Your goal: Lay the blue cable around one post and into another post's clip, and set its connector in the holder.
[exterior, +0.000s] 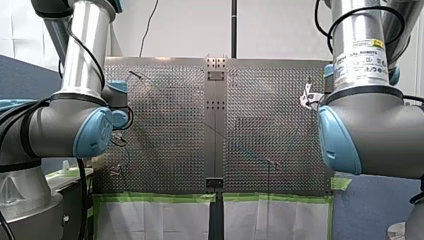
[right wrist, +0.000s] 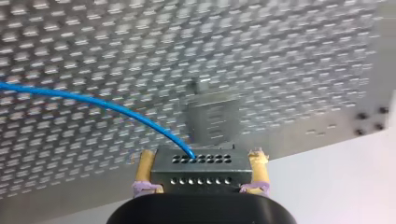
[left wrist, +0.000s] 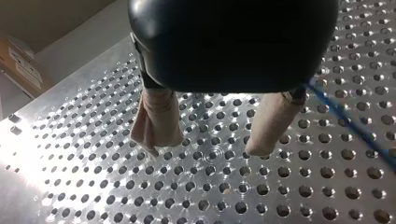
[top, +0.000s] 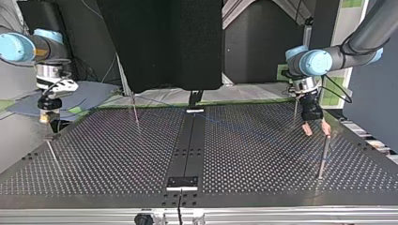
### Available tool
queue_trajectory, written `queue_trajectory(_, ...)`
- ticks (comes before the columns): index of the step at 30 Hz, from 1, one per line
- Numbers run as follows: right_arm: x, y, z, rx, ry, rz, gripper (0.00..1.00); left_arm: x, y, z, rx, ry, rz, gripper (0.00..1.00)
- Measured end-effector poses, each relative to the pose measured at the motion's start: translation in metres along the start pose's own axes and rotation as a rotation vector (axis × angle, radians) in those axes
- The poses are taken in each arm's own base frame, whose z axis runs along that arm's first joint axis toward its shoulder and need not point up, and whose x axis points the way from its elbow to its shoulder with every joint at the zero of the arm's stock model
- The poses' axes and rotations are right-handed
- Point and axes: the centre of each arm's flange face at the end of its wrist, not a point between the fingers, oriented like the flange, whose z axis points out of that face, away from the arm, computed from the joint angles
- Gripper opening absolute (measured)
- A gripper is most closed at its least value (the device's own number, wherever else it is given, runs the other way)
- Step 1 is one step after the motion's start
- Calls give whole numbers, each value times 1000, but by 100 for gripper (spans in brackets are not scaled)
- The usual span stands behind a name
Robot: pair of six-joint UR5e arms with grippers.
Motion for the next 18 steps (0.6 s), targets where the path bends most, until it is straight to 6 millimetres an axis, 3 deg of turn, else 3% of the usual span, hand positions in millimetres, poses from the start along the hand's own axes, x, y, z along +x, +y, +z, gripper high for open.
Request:
queue_trajectory(7,44,-5,0,2,46,18,0,0,0,0,0,1,1,100)
queue_trajectory(12,40,0,8,-7,20,9,0,1,0,0,1,2,3,100)
queue_trajectory(18,22,7,21,-8,-14,-7,0,2,-1,-1,2,4,3,100)
